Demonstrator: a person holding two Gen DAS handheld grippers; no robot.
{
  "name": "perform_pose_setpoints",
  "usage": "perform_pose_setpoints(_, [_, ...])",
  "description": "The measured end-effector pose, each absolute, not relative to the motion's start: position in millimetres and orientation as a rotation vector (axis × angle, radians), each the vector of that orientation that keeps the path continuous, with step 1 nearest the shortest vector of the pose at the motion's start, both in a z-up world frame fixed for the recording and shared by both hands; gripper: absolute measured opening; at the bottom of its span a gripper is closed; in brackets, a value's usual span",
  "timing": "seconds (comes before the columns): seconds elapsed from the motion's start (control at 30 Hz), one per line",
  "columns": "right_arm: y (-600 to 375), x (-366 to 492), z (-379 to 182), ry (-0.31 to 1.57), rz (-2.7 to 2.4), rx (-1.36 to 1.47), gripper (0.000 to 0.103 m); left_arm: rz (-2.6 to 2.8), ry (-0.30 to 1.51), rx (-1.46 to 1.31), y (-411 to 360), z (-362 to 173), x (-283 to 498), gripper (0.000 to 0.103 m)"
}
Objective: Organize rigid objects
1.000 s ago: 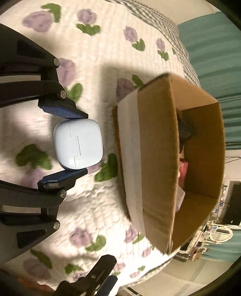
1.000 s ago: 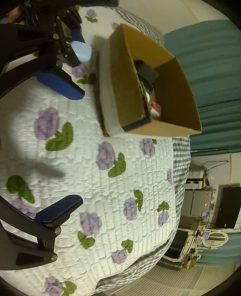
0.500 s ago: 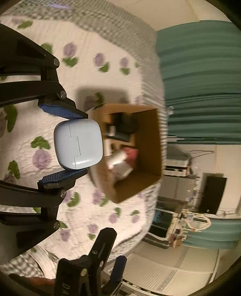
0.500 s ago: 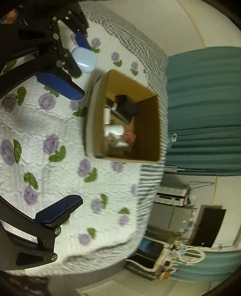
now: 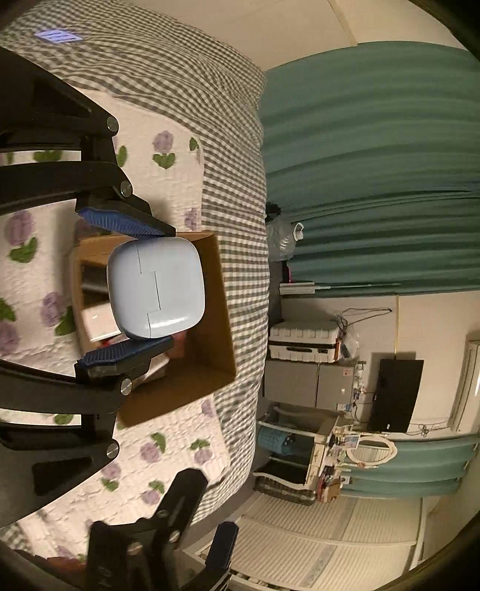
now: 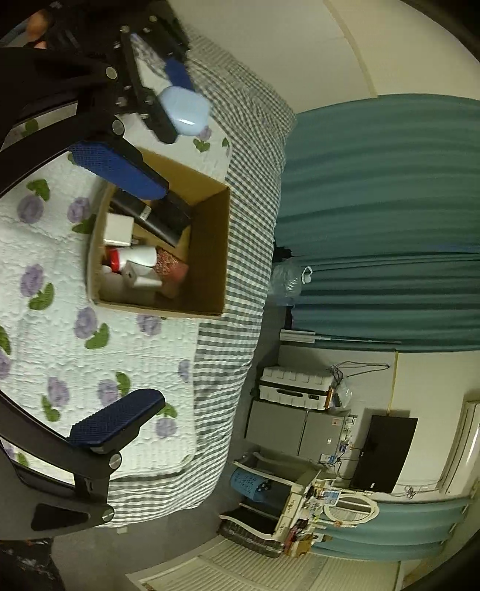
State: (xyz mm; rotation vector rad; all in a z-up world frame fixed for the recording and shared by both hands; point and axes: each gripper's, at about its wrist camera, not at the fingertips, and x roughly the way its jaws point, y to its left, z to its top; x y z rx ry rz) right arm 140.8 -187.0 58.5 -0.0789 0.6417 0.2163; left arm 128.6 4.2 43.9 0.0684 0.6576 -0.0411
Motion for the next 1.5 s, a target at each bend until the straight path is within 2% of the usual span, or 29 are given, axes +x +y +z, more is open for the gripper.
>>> perform_pose_setpoints(0.4, [-182, 225, -4, 0.689, 0.199, -0.121, 0.103, -0.048, 0.756, 0.098, 6, -28, 213, 0.052])
perform_pose_setpoints(0.6, [-181, 242, -37, 0.728, 0.207, -0.138, 0.103, -0.057, 0.790, 0.099, 7, -55, 230, 0.052])
perform_pose_setpoints(0.8, [-190, 241, -43, 0.744, 0.194, -0.100, 0.103, -0.057, 0.838, 0.035, 10, -63, 228, 0.057])
perform_pose_setpoints(0.93, [-191, 230, -27, 0.722, 0.170, -0.108, 0.103, -0.062, 0.768, 0.081, 3, -38, 210, 0.063])
perform_pose_setpoints(1.3, [-196, 153, 66, 0.576, 0.165, -0.135, 0.103, -0.026, 0.579, 0.104, -3, 65, 137, 0.067])
perform_pose_setpoints(1.5, [-208, 99, 110, 0.476, 0.166, -0.114, 0.103, 0.005, 0.469, 0.096, 0, 103, 79, 0.069])
